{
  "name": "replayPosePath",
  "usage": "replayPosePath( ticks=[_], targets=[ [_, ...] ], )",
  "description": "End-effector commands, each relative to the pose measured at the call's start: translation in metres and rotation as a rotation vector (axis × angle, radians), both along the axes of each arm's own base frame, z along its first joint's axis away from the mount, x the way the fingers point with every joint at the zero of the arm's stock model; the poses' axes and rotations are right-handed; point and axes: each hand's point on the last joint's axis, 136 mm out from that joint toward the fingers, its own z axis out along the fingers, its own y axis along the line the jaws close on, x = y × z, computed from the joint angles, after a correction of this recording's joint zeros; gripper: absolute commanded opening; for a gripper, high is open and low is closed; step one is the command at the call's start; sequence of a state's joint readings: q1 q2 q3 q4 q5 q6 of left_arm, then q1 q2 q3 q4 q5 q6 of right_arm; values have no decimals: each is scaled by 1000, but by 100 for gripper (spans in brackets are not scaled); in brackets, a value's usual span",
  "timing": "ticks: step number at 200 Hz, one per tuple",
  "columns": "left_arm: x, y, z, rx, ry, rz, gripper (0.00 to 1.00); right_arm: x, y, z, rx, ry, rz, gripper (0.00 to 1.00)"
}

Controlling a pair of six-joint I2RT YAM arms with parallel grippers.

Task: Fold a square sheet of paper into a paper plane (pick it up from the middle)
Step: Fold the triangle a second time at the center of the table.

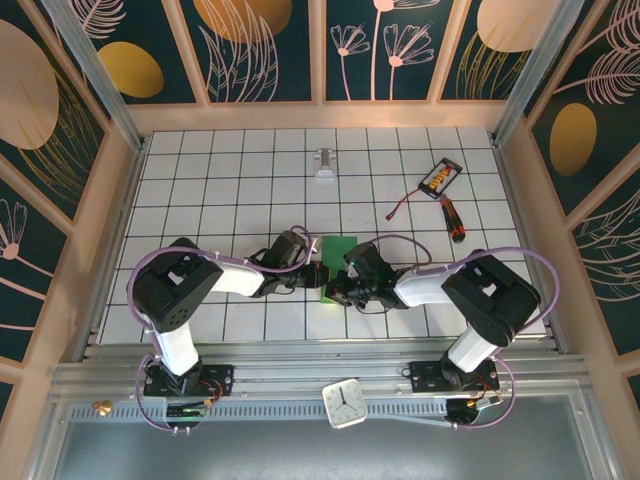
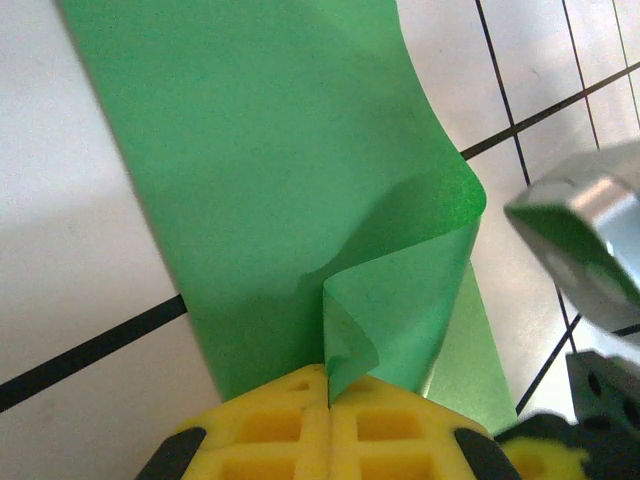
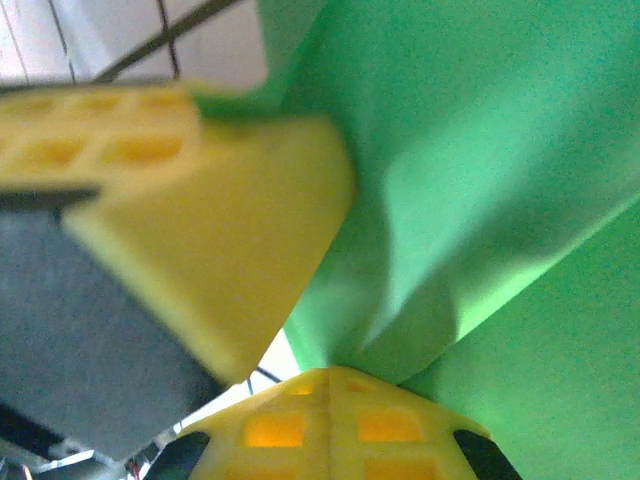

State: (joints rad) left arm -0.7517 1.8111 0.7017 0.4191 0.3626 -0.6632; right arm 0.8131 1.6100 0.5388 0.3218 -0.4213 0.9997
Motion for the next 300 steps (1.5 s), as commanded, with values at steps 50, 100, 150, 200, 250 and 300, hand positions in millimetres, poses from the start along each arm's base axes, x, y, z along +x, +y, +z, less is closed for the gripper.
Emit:
replayPosePath(
  ticks=[50, 100, 150, 200, 250, 300],
  targets=[
    [-32, 46, -67, 233, 152, 36, 0, 2, 6, 17, 50, -52, 3, 0],
    [-33, 46, -66, 229, 151, 37, 0, 9, 8, 6, 22, -48, 6, 0],
    [-32, 46, -65, 229, 146, 39, 0, -5, 0, -14, -38, 18, 40, 0],
    [-32, 48, -66, 239, 145, 47, 0, -24, 0, -11, -38, 55, 92, 0],
    [-32, 50, -67, 248, 147, 49, 0, -13, 13, 23, 101, -9, 121, 0],
    [-33, 50, -65, 240, 148, 56, 0, 33, -40, 32, 89, -81, -55, 0]
  ],
)
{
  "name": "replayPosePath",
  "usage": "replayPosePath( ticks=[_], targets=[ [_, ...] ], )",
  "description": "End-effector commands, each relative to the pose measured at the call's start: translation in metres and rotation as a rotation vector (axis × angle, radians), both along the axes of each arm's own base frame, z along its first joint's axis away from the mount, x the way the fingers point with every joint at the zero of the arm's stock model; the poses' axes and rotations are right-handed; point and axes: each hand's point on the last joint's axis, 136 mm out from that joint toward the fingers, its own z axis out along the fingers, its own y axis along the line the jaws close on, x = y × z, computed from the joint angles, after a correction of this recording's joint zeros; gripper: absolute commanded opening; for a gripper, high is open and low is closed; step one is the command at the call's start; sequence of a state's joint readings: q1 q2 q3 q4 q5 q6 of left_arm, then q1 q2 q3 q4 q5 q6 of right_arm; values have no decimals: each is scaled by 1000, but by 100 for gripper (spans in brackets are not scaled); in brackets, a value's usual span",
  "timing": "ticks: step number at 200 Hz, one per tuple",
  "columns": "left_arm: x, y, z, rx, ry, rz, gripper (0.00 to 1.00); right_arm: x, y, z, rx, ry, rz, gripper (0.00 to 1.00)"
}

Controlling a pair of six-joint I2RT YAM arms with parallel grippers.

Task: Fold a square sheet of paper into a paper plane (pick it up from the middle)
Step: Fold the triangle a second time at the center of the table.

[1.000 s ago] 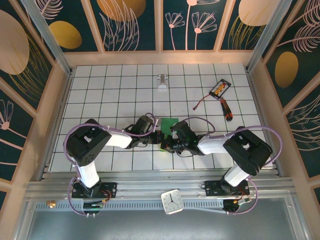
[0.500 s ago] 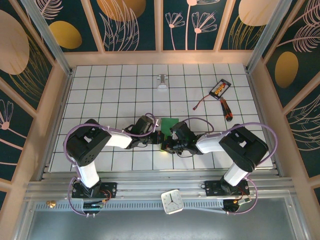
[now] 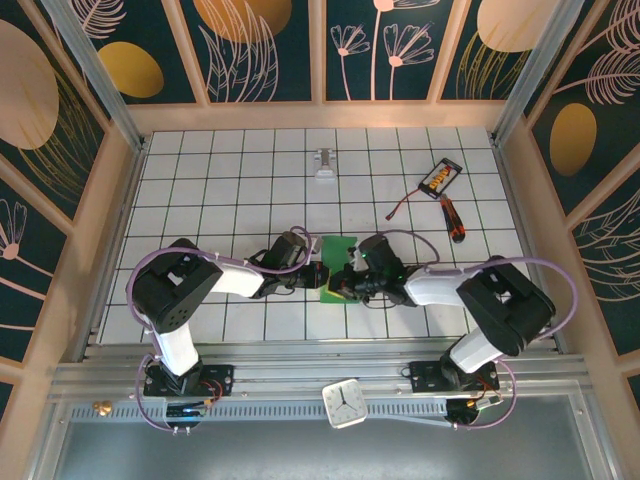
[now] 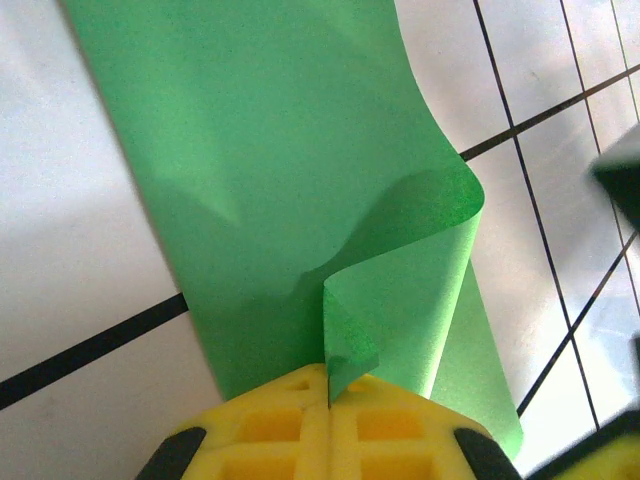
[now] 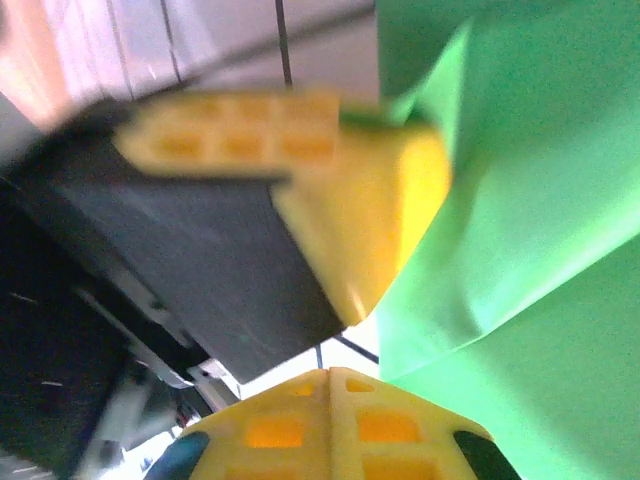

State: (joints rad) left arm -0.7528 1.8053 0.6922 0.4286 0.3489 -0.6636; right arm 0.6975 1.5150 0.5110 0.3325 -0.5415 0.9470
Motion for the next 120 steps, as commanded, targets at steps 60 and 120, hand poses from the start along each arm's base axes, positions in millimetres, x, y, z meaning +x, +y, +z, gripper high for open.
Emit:
replayPosePath(
  ticks=[60, 120],
  targets=[
    [-32, 47, -65, 234, 160, 50, 0, 49, -29, -1, -69, -91, -96, 0],
    [-32, 48, -64, 233, 158, 51, 0, 64, -22, -16, -106, -87, -71, 0]
  ],
)
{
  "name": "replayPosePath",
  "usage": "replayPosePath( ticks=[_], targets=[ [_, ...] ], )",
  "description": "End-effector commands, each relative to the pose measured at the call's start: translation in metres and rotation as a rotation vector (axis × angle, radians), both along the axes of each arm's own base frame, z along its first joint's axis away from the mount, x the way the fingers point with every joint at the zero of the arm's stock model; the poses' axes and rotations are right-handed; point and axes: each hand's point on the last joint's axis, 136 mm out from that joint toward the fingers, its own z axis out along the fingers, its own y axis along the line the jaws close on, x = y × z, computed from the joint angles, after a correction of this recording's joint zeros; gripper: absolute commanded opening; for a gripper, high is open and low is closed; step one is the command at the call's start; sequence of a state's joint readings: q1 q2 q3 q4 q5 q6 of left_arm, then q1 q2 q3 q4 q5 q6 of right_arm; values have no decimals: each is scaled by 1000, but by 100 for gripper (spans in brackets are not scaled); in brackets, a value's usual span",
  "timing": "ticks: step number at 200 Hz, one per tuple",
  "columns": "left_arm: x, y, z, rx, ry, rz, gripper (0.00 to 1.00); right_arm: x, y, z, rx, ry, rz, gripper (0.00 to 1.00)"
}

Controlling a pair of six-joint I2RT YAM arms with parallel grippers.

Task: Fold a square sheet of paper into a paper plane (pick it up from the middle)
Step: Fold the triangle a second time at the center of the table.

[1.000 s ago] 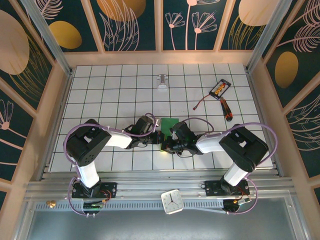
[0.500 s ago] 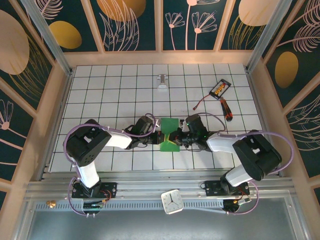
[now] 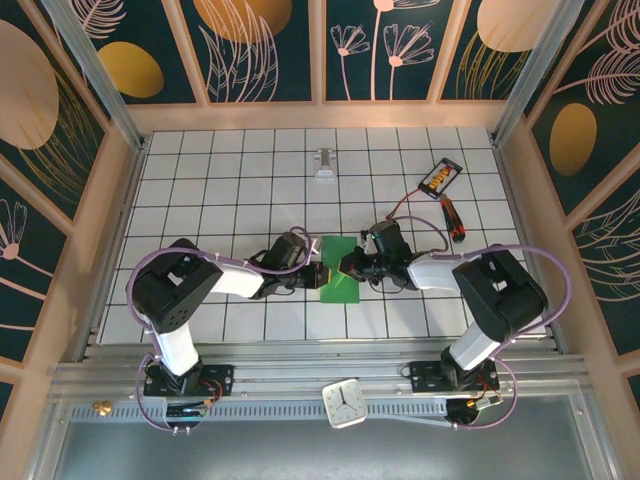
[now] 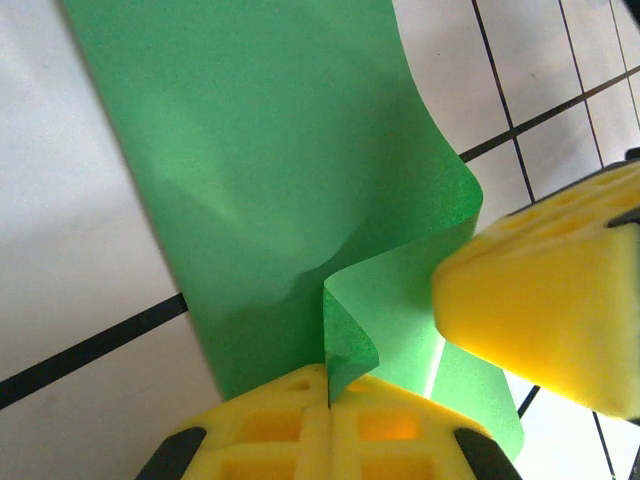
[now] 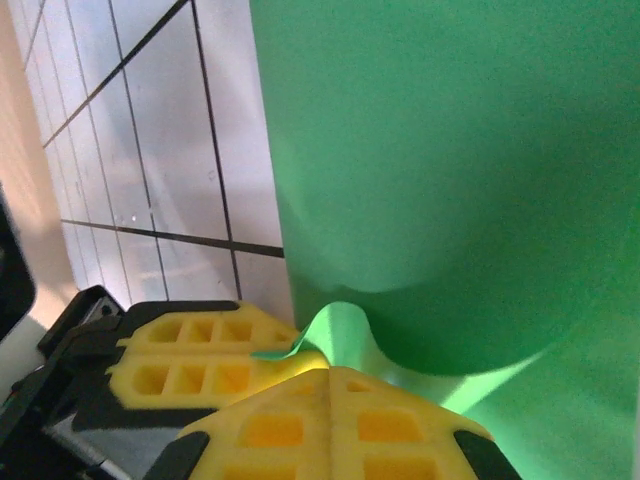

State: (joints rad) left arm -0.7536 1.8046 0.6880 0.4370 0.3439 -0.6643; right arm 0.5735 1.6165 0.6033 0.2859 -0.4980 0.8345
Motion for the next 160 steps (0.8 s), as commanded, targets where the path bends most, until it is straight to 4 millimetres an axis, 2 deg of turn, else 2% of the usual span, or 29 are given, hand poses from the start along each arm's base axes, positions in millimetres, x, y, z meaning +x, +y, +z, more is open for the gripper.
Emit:
replayPosePath(
  ticks=[1, 37, 94, 147, 160],
  targets=[
    [-33, 48, -64, 234, 165, 49, 0, 10, 1, -4, -28, -26, 15, 0],
    [-35, 49, -65, 234, 167, 52, 0, 10, -5, -18, -54, -8, 14, 0],
    [-36, 53, -64, 238, 167, 63, 0, 1, -11, -37, -91, 19, 31, 0],
    [-33, 50, -56, 218, 156, 72, 0, -2, -12, -39, -107, 23, 52, 0],
    [-31, 47, -48, 198, 147, 76, 7, -4, -14, -42, -115, 31, 54, 0]
  ],
)
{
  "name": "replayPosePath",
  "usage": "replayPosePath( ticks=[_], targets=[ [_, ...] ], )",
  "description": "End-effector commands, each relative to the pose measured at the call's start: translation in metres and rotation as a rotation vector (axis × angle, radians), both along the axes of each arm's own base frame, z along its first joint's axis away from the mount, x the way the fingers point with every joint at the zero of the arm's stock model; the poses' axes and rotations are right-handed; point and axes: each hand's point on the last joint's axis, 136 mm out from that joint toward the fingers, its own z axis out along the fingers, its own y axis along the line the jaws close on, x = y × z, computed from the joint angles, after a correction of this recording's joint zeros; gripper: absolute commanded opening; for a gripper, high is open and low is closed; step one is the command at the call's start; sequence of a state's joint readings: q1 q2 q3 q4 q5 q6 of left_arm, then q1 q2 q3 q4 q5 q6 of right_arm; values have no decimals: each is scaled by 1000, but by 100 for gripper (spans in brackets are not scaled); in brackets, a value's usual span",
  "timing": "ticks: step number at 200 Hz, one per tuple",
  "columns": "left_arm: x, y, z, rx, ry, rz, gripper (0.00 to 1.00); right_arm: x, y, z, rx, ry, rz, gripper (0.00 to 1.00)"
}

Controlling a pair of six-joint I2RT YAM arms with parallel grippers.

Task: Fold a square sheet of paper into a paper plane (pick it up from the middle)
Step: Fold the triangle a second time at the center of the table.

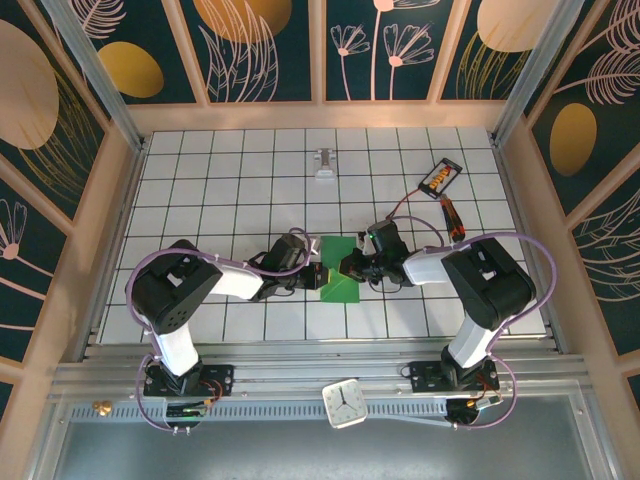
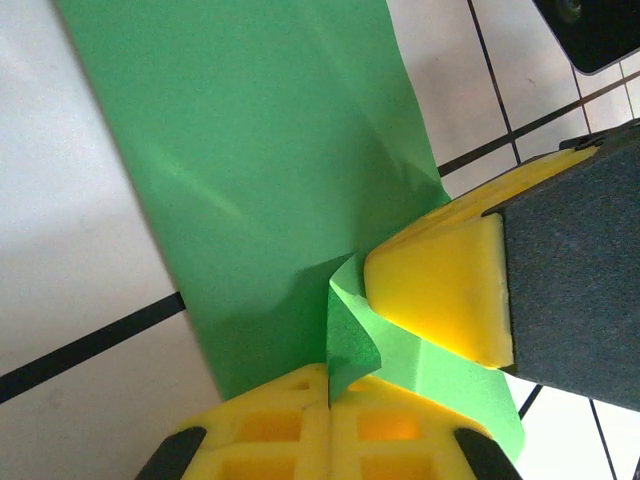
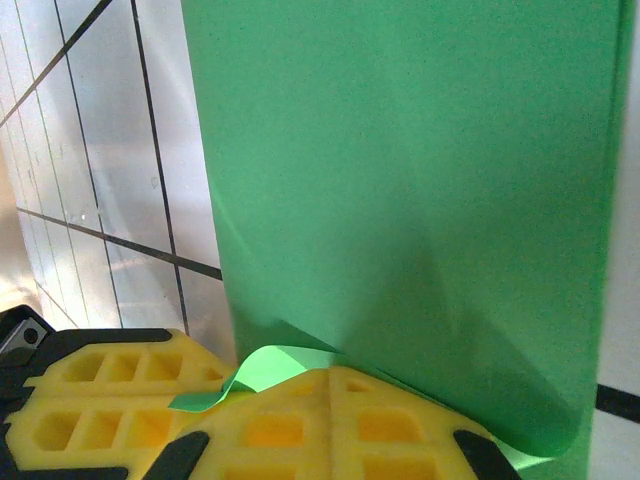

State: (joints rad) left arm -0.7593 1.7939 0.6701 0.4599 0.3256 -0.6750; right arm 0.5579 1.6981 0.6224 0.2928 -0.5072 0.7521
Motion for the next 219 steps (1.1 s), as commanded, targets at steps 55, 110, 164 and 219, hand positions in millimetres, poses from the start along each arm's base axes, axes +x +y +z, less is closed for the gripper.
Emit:
replayPosePath(
  ticks=[55, 110, 164, 219],
  targets=[
    [-21, 41, -5, 125, 106, 109, 30, -13, -14, -28, -83, 54, 18, 0],
    [-26, 30, 38, -5, 87, 93, 27, -7, -22, -28, -85, 57, -6, 0],
    [-43, -19, 56, -107, 110, -67, 0, -6, -23, -29, -87, 56, -9, 0],
    [-33, -34, 39, -71, 106, -81, 0, -7, -23, -30, -88, 59, -9, 0]
  ],
)
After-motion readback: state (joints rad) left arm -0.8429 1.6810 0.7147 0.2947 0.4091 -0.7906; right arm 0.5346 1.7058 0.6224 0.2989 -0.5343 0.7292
